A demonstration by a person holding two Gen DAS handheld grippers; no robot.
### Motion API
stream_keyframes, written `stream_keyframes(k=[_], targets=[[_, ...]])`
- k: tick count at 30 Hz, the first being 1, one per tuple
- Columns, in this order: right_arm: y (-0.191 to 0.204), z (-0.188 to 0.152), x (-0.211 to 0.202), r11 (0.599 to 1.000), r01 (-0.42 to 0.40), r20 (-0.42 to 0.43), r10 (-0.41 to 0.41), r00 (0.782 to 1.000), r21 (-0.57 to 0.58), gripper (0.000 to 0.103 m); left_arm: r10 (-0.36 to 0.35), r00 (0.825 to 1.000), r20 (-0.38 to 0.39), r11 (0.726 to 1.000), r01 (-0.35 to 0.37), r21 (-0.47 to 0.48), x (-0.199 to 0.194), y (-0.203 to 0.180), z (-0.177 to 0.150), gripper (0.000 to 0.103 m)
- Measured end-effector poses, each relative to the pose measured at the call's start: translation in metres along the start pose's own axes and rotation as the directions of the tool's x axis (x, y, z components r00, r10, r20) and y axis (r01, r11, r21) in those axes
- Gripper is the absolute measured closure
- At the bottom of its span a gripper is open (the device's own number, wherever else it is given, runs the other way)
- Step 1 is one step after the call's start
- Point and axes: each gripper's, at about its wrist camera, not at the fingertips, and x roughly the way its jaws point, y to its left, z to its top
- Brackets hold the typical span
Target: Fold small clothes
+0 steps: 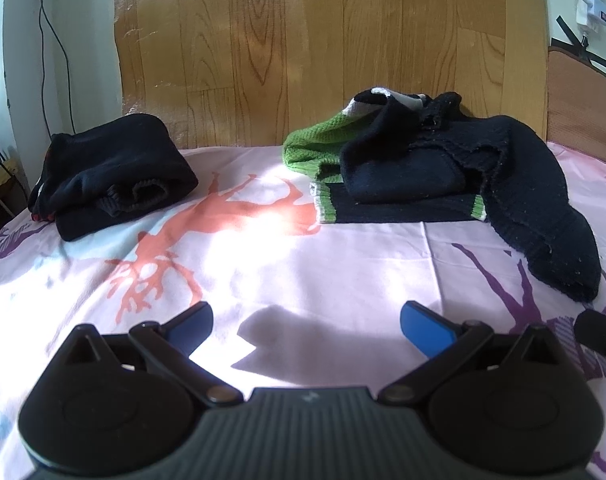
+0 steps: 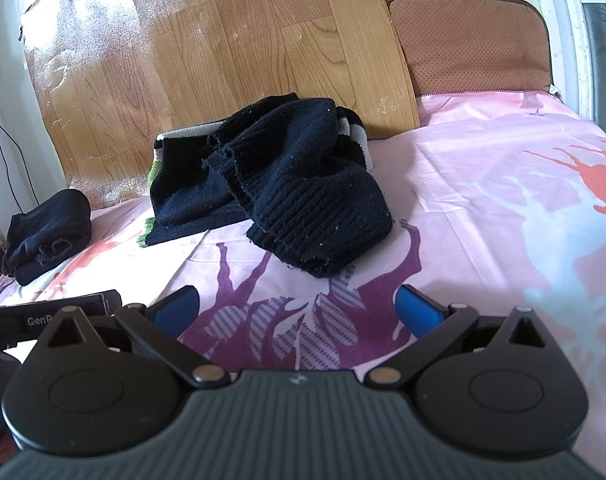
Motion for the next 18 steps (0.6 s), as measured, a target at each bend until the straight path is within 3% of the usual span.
stream_keyframes(k=[18], targets=[[-0.0004,-0.0009,0.0005,1.0,-0.001,0.0,0.001,1.0,0.0,0.0,0.004,1.0,-0.003,1.0,-0.004,0.006,0.0007,-0.0002,-0.0006,0.0]])
